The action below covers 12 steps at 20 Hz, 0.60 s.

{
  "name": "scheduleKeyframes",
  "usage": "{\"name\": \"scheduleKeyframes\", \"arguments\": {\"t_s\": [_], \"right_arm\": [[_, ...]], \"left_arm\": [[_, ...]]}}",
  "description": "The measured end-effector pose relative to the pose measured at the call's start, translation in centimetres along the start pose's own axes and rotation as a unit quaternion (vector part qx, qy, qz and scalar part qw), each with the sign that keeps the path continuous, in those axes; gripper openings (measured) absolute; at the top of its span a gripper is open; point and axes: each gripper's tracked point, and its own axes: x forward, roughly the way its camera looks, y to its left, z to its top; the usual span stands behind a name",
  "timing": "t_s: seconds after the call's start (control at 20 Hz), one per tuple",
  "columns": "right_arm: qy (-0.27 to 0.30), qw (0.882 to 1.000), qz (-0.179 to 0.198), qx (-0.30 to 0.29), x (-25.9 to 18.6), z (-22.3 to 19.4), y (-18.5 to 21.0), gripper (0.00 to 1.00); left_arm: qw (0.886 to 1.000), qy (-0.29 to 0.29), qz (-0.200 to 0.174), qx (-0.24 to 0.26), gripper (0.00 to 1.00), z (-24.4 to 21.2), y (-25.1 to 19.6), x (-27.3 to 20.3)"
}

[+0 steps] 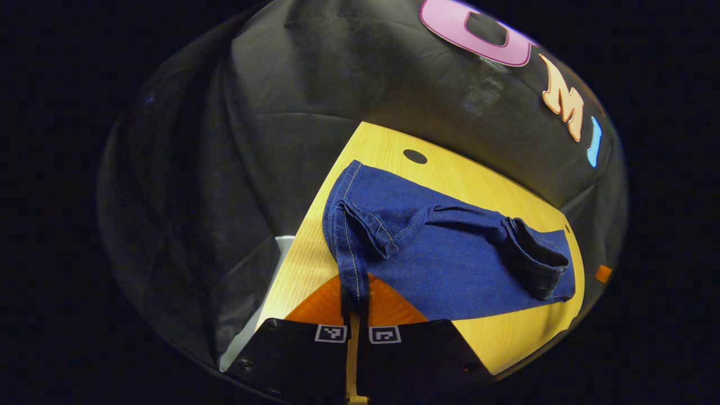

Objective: Grasp the waist and the cuffs of the jeans and fold them to make the two legs overlap; first hold the waist and fold one-third of the jeans toward the cuffs, then hold the cuffs and fold the remaining one-third in the same direction to finish folding.

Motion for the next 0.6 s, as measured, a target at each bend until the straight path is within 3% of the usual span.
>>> {"name": "scheduleKeyframes", "arguments": {"t_s": [0.1, 0.15, 0.3, 0.6], "right_arm": [[-0.004, 1.000, -0.001, 0.020, -0.8, 0.1, -0.9, 0.99], [-0.006, 1.000, -0.001, 0.027, -1.0, 0.2, -1.3, 0.94], [-0.012, 0.999, 0.000, 0.036, -1.6, 0.9, -3.5, 0.99], [-0.012, 0.999, 0.039, 0.022, -1.7, 2.3, -9.1, 0.99]], "left_arm": [[1.000, -0.007, -0.009, 0.008, 0.00, 1.4, -1.0, -1.2], [1.000, -0.009, -0.016, 0.012, 0.00, 2.2, -1.8, -2.1], [0.999, -0.026, -0.038, 0.012, 0.00, 5.0, -5.4, -4.3], [0.996, -0.060, -0.051, 0.045, 0.00, 7.9, -16.6, -6.3]]}}
